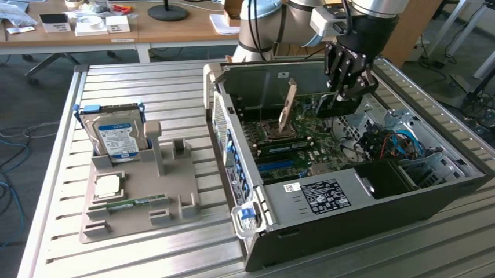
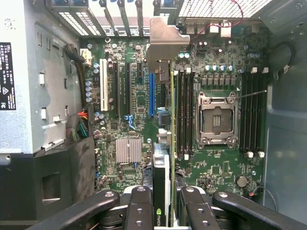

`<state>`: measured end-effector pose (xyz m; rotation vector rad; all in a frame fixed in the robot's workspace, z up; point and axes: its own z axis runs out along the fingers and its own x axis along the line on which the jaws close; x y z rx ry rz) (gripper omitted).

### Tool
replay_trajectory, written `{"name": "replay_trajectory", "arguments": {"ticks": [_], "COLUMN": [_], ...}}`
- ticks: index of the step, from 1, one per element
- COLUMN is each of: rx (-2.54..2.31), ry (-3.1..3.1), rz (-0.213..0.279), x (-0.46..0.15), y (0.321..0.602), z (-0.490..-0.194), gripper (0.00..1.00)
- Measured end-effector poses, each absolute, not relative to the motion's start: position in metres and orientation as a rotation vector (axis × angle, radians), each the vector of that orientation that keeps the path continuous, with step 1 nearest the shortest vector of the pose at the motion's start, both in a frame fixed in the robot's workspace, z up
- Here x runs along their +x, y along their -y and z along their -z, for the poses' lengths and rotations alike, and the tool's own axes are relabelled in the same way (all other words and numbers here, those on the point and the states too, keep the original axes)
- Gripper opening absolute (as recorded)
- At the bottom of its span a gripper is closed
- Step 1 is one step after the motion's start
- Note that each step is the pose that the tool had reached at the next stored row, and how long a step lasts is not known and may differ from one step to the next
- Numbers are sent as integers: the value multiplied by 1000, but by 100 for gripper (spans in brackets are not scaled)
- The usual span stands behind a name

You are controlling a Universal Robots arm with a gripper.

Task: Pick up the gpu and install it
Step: 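Insert the gpu into the slot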

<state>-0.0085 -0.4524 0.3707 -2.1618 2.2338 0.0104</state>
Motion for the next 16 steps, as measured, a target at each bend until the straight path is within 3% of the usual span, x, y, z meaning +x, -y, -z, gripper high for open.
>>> {"name": "replay_trajectory", "arguments": {"ticks": [16], "rx": [-2162], "ry": [-2234], "rz": [-10], "x": [-9], "y": [452], "z": [-366], "gripper": [27]}}
